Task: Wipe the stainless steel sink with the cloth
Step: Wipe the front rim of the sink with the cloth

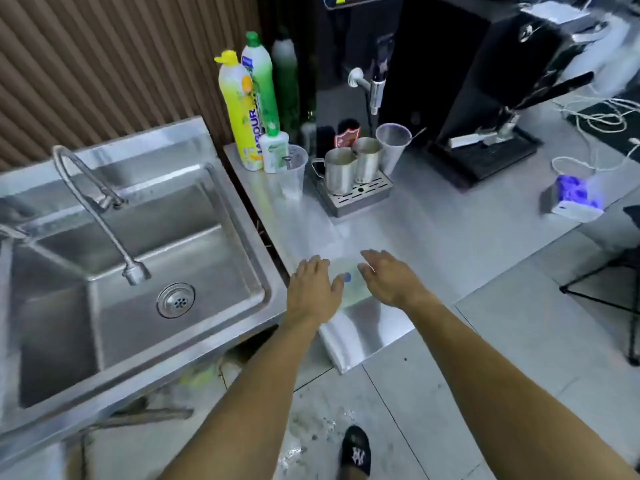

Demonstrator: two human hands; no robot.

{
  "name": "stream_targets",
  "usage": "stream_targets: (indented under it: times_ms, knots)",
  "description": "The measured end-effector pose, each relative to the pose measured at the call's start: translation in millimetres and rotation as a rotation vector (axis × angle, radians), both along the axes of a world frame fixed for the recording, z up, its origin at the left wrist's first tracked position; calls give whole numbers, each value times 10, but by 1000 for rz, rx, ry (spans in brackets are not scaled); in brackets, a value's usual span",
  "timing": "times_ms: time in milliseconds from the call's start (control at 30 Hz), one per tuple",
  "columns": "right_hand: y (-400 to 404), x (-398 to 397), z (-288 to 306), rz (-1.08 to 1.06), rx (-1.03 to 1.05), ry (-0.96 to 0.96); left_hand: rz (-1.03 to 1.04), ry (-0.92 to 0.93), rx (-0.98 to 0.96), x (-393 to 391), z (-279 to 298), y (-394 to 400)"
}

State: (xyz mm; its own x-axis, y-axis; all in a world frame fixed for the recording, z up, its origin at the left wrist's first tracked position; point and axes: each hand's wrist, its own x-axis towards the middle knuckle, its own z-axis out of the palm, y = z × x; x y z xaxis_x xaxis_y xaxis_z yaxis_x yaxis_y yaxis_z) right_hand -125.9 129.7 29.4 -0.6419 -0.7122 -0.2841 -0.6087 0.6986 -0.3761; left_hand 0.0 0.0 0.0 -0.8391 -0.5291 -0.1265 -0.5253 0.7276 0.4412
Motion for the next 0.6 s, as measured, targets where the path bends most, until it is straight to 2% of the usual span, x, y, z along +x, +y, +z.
stream_targets:
  times_ms: [67,233,467,600]
  knots:
    - [89,-103,-186,49,4,70,56,-62,-72,-95,-184,195]
    - [334,-200,-676,139,57,159,168,-144,-60,-325,-572,462]
    - [361,-219,-1067,133,-74,221,-134,-43,-242,-357,-755,36]
    - [362,-207,-1183,106,-112,292,-178,-17,-297,-396,-792,7]
